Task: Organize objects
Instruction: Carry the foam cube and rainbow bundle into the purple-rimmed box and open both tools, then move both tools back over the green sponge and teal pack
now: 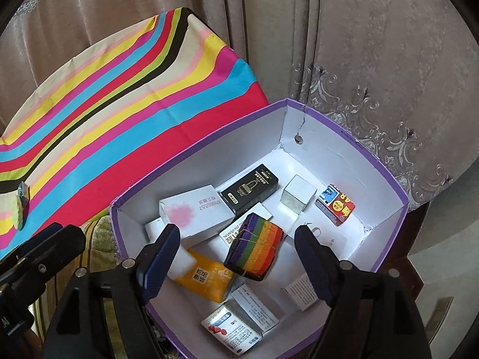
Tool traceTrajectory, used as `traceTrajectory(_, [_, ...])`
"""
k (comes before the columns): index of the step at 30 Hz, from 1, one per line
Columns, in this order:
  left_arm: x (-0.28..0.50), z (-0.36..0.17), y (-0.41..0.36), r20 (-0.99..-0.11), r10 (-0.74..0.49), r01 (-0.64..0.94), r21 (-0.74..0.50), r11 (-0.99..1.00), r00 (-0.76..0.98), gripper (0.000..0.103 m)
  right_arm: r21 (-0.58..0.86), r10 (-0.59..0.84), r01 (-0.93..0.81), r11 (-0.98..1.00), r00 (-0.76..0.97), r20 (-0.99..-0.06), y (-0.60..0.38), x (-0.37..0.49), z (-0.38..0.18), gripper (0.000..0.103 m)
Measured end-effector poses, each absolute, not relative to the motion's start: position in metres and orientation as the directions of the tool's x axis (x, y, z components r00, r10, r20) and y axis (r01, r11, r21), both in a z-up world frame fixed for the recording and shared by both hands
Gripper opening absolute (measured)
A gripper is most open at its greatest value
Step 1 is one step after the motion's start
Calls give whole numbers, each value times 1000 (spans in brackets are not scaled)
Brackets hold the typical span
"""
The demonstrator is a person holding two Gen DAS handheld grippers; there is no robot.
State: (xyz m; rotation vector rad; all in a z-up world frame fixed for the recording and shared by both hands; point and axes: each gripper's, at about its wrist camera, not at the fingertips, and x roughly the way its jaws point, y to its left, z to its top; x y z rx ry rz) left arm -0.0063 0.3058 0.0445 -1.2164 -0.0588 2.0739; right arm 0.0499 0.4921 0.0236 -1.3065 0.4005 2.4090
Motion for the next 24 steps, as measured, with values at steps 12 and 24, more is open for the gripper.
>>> traceTrajectory(12, [-27, 43, 252, -740, 555, -407, -404, -819, -381, 68, 93, 117, -353, -931, -531, -839, 449, 37, 34, 82])
traceTrajectory(24, [-52, 39, 169, -734, 498, -215, -452, -866, -461, 73, 53, 66, -201, -978, -539, -839, 384, 12, 39, 83])
